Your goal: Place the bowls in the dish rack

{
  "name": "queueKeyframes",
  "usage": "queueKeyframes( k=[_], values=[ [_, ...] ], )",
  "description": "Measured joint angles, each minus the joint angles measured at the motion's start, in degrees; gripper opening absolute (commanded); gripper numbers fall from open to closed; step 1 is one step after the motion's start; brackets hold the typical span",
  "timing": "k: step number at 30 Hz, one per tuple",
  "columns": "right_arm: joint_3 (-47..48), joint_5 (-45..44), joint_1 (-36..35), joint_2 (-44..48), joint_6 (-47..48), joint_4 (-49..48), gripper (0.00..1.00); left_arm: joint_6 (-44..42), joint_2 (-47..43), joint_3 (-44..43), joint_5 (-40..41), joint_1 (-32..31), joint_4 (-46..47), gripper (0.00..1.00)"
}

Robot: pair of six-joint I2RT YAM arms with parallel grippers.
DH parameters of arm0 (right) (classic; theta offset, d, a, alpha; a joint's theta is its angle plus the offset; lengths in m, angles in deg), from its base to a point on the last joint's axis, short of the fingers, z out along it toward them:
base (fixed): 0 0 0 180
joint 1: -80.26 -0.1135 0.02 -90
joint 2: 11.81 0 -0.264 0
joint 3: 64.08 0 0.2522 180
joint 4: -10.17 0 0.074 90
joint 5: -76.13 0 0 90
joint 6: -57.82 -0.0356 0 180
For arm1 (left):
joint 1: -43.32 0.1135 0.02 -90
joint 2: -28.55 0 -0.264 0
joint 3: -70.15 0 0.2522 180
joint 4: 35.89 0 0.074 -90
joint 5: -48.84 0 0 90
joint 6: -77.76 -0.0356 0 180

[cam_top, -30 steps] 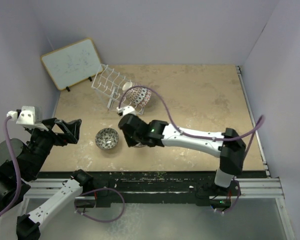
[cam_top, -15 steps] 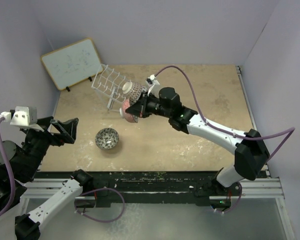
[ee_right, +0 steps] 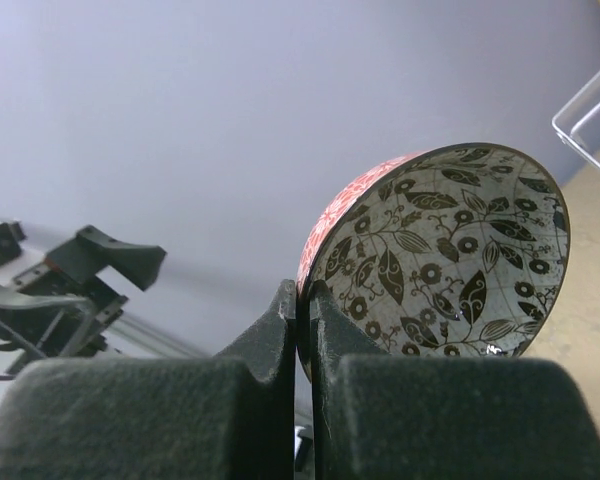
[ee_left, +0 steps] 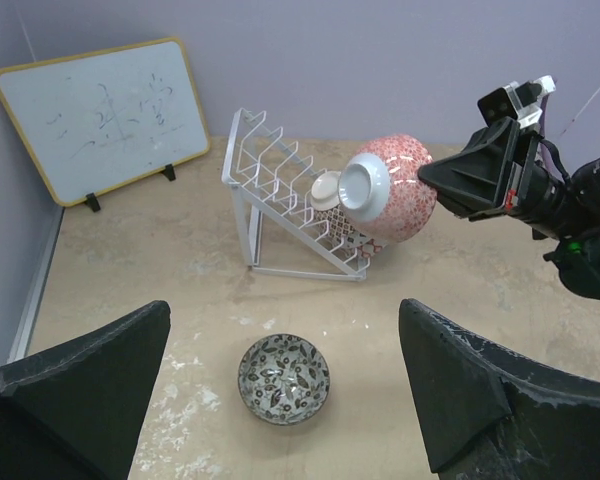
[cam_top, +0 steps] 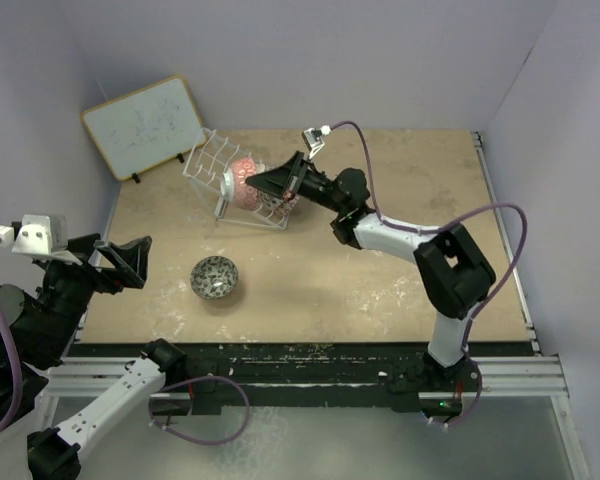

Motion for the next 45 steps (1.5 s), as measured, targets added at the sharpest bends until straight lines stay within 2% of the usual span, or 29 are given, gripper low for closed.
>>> queueKeyframes(
  k=[7, 14, 22, 35, 45],
  values=[
    [5.0, 0.3, 2.4, -10.0, -12.4, -15.9, 0.00, 0.0, 0.0, -0.4, 0.8, 0.0, -1.4, 0.99],
    [8.2, -2.0, 5.7, -15.8, -22.2, -23.8, 0.00, -0.1, 0.0, -0.7, 1.0, 0.0, -1.8, 0.99],
    [8.7, -6.2, 7.1, -25.2, -29.9, -23.8, 0.00, -0.1, 0.0, -0.7, 1.1, 0.0, -1.9, 0.99],
    [12.3, -7.9, 7.0, -26.9, -34.3, -24.7, 0.00, -0.2, 0.0, -0.7, 1.3, 0.0, -2.2, 0.99],
    [16.5, -8.2, 7.0, -35.1, -38.4, -24.8, 0.00, -0.3, 0.0, -0.7, 1.6, 0.0, -2.3, 0.99]
  ],
)
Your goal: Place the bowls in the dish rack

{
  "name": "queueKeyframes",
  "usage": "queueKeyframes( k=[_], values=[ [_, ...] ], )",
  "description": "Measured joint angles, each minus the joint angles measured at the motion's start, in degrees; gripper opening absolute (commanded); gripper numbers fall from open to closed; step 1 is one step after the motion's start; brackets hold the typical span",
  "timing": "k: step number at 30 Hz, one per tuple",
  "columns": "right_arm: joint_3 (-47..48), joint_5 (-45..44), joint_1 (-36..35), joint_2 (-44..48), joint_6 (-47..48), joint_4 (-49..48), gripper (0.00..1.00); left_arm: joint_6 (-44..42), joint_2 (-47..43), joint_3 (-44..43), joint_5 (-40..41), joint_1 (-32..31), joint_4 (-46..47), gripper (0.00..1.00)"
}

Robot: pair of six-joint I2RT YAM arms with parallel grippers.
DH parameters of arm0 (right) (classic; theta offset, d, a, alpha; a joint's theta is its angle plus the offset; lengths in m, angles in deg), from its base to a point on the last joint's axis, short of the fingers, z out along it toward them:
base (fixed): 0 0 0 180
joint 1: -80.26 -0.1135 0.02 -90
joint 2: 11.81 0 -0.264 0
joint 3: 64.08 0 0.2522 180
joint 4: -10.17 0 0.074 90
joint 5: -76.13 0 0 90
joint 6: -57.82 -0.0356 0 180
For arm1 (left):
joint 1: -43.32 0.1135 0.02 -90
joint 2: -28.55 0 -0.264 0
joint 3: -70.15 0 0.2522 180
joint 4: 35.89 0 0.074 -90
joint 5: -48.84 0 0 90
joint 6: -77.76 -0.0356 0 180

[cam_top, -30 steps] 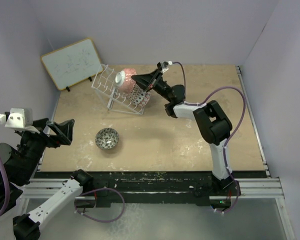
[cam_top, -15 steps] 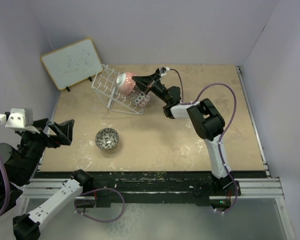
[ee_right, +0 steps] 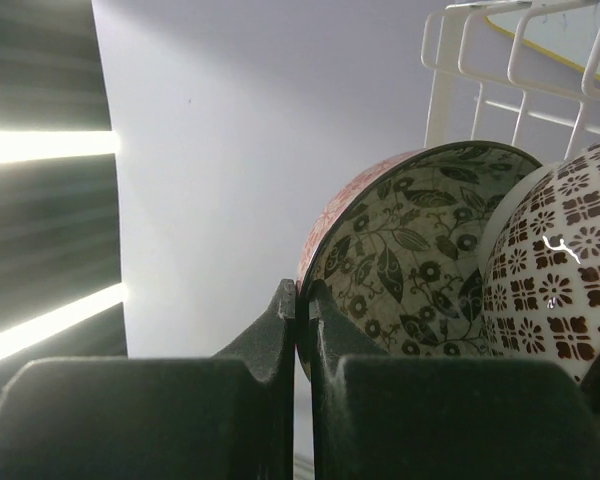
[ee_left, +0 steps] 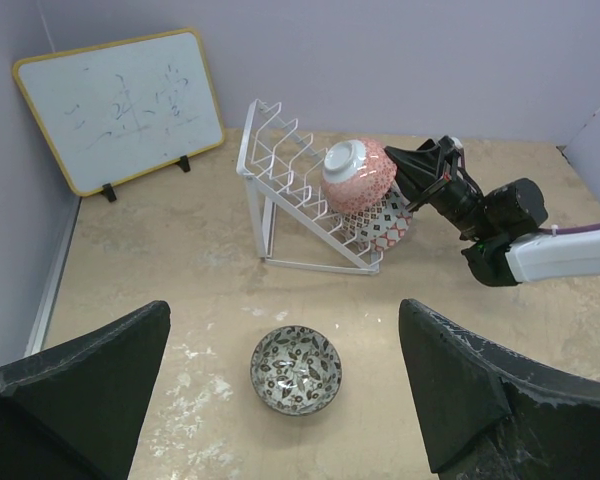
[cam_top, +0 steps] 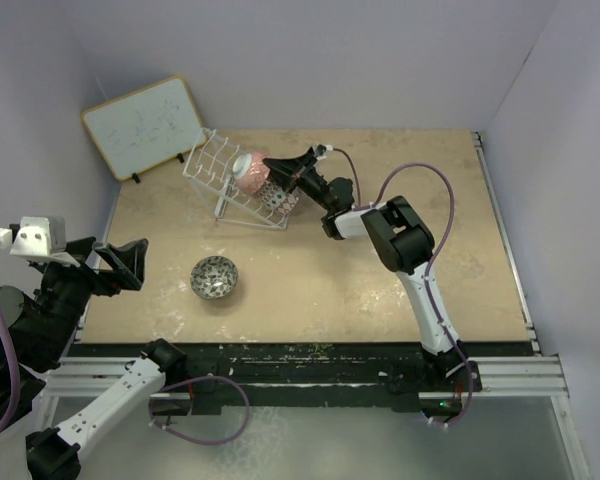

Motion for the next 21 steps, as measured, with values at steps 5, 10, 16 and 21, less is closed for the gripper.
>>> queueKeyframes(
  k=[5, 10, 16, 21],
  values=[
    [0.5, -0.5, 0.0, -0.4, -1.3, -0.2, 0.00, 0.0, 0.0, 0.0, 0.3, 0.0, 0.0, 0.99],
    [0.5, -0.7, 0.0, -0.4, -1.8, -0.2, 0.00, 0.0, 0.0, 0.0, 0.4, 0.0, 0.0, 0.99],
    [0.2, -0.7, 0.0, -0.4, -2.6, -0.2, 0.00, 0.0, 0.0, 0.0, 0.5, 0.0, 0.0, 0.99],
    [0.2, -1.2, 0.1, -2.0, -4.2, -1.8, 0.00, 0.0, 0.0, 0.3, 0.5, 0.0, 0.0, 0.99]
  ],
)
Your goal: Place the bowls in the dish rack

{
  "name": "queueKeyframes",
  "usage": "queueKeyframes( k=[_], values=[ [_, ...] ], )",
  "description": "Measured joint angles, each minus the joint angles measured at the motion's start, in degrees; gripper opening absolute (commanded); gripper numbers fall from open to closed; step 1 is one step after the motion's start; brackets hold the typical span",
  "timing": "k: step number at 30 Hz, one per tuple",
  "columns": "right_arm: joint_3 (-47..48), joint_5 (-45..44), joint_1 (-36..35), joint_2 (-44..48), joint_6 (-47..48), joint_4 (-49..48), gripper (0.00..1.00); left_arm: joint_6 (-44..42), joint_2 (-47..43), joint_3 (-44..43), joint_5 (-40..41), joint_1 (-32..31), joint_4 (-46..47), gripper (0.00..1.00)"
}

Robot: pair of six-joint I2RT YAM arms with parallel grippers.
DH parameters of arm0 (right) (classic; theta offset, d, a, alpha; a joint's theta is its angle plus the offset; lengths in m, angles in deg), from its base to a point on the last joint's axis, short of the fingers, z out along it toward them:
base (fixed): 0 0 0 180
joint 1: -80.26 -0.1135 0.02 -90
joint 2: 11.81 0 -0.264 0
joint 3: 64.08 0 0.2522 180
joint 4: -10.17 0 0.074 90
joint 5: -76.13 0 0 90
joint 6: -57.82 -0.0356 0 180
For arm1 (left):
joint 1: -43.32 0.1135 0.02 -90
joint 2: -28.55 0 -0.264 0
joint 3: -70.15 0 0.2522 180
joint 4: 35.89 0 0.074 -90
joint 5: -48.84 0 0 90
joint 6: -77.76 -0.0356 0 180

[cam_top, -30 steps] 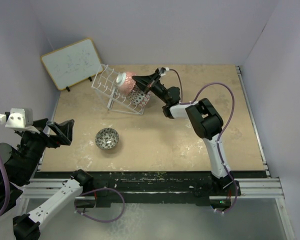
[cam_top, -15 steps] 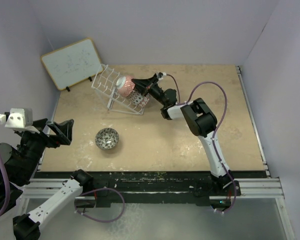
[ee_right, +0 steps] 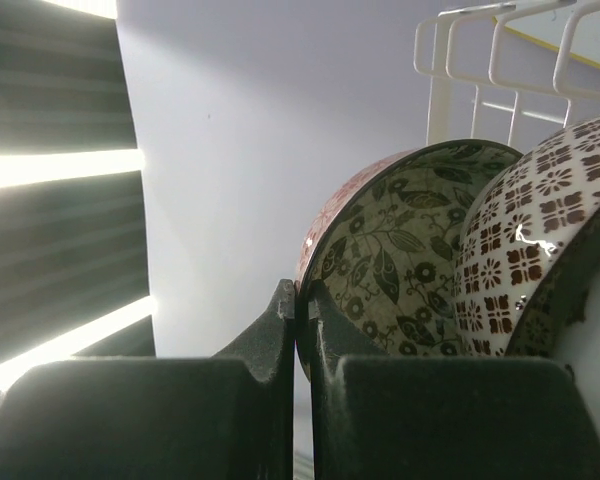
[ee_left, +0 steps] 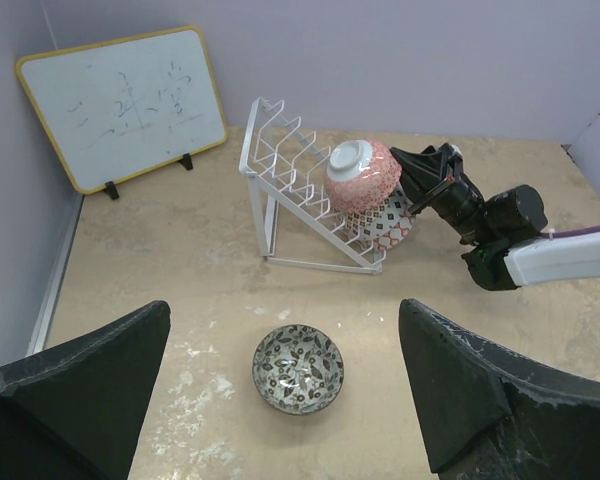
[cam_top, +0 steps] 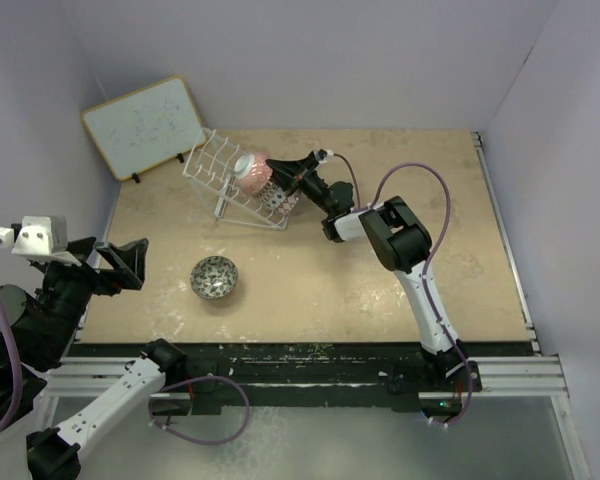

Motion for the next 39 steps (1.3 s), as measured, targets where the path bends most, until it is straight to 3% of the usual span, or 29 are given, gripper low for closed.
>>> queueKeyframes(
  k=[11, 20, 30, 39],
  values=[
    [0.4, -1.2, 0.1, -1.9, -1.2, -2.3, 0.05, 0.0, 0.0, 0.1, 0.0, 0.0, 0.0, 0.99],
    [-0.7, -1.0, 0.6, -1.9, -0.6, -1.6, 0.25, 0.0, 0.0, 0.2, 0.0, 0.0, 0.0, 0.99],
    [-2.1, -0.4, 0.5, -2.0, 0.0, -1.1, 0.36, 0.1, 0.0, 0.2, -0.1, 0.0, -0.1, 0.99],
    [-5.9, -0.5, 0.8, -0.6, 0.5, -2.2, 0.40, 0.5, 0.0, 0.2, -0.3, 0.0, -0.1, 0.99]
  ],
)
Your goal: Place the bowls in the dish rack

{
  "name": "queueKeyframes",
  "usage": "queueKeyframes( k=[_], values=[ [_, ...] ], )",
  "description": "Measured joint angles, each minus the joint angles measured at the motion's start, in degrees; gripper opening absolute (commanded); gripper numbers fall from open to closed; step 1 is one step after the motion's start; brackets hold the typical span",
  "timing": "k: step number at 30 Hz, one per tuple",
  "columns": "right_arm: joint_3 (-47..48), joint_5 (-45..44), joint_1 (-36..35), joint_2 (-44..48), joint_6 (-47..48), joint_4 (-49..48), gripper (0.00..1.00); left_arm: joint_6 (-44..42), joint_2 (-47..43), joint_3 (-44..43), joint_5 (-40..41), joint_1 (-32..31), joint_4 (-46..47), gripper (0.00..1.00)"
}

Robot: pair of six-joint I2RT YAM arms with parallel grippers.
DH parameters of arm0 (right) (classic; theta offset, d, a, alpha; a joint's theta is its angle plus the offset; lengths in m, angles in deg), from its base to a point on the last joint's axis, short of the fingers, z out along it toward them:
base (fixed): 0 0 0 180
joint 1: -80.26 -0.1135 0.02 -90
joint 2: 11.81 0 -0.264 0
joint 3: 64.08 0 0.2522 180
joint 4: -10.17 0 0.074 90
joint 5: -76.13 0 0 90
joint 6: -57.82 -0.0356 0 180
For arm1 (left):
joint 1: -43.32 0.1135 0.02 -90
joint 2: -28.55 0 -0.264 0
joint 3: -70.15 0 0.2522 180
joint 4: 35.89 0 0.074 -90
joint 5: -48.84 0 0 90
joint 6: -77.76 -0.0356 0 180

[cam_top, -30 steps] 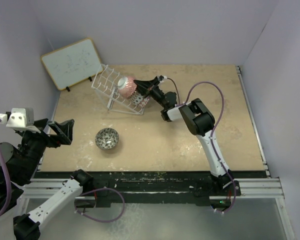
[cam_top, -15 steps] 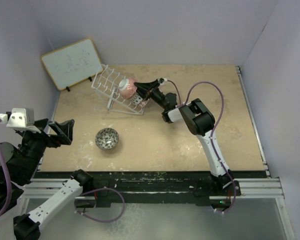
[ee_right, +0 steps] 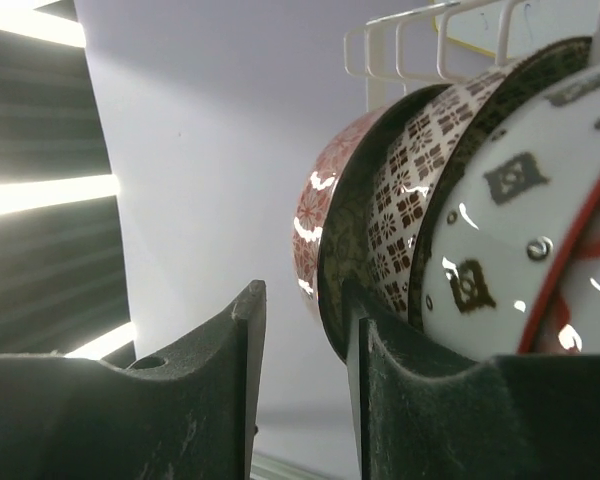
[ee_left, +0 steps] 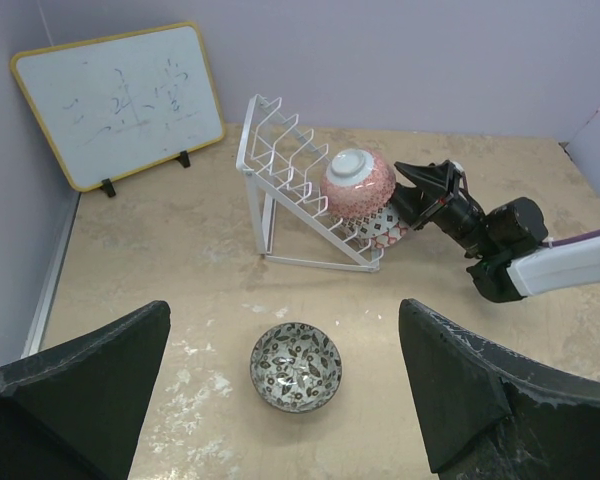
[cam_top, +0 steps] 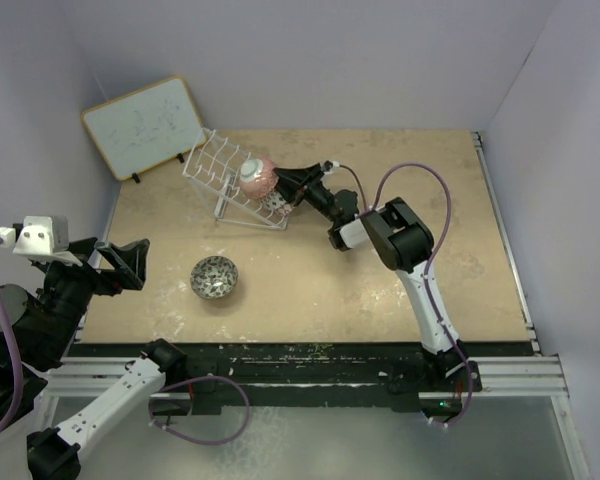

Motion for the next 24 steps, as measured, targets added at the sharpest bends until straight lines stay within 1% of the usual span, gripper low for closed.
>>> queueKeyframes(
  k=[3, 7, 16, 24],
  values=[
    [-2.3, 0.0, 0.0, 1.2, 0.2, 0.0, 0.43, 0.0, 0.0, 0.0, -0.1, 0.0, 0.0, 0.99],
    [-3.6, 0.1, 0.0, 1.8, 0.4, -0.2, 0.44, 0.0, 0.0, 0.0, -0.2, 0.0, 0.0, 0.99],
    [-8.0, 1.2, -0.1, 4.3, 1.3, 0.3, 0.44, 0.0, 0.0, 0.0, -0.2, 0.0, -0.1, 0.99],
    [-9.7, 1.4, -0.4, 6.2, 1.9, 0.8, 0.44, 0.1, -0.1, 0.0, -0.2, 0.0, -0.1, 0.99]
  ],
)
